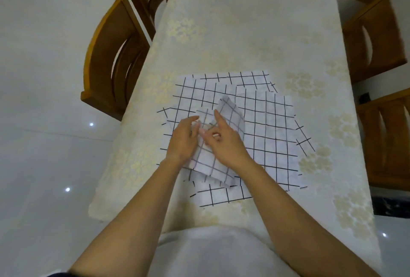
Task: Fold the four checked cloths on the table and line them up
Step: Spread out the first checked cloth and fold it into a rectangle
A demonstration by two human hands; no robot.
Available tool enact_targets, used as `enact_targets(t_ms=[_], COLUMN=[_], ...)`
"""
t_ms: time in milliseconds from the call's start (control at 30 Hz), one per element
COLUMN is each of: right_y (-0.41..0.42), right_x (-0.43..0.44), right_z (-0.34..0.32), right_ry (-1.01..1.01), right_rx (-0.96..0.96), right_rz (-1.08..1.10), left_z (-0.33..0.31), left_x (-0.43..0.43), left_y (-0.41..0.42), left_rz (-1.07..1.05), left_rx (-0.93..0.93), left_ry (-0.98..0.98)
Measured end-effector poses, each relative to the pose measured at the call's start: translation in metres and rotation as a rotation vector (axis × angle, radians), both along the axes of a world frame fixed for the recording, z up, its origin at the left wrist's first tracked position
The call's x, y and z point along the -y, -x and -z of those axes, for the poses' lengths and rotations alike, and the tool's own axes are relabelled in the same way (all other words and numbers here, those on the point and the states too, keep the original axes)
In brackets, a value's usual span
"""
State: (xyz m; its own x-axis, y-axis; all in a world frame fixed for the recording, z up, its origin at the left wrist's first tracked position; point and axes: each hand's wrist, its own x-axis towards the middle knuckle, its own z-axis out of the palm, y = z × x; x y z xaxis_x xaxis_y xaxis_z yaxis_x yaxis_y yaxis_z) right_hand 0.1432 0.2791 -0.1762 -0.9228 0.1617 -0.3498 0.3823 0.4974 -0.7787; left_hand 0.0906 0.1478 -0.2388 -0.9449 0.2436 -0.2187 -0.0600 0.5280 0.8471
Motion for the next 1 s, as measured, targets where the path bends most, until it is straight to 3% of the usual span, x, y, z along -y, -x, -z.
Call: enact_targets(t_ms=[67, 167, 333, 433, 567, 800, 1000], right_y=[0.000, -0.012, -0.037, -0.046, -0.051, -0.055, -0.055], right_x=[0.010, 0.004, -0.032, -0.042, -0.040, -0.047, -0.054], right_z=[0.007, 0.022, 0.053, 0.071, 0.088, 0.091, 0.083], right_ry=[0.090, 0.093, -0.044, 0.082, 0.065, 0.009, -0.015], right_rx=[0.041, 0.018, 0.169, 0.355, 0.370, 0.361, 0.299], right_rz=[-0.040, 0.151, 0.503, 0.637, 0.628, 0.594, 0.443], left_z=[-0.003, 0.006, 0.015, 0.021, 0.043, 0.037, 0.000], left_x=[0.011, 0.020, -0.013, -0.055, -0.070, -0.065, -0.092], left_y=[0.004, 0.007, -0.013, -0.030, -0.048, -0.039, -0.003], left_rz=[-0.159, -0.148, 0.236, 0.572, 0.694, 0.674, 1.081], left_rx=[0.042, 0.106, -0.296, -0.333, -0.268, -0.254, -0.544], left_ry=[-0.025, 0.062, 0.266, 0.347, 0.458, 0.360, 0.703])
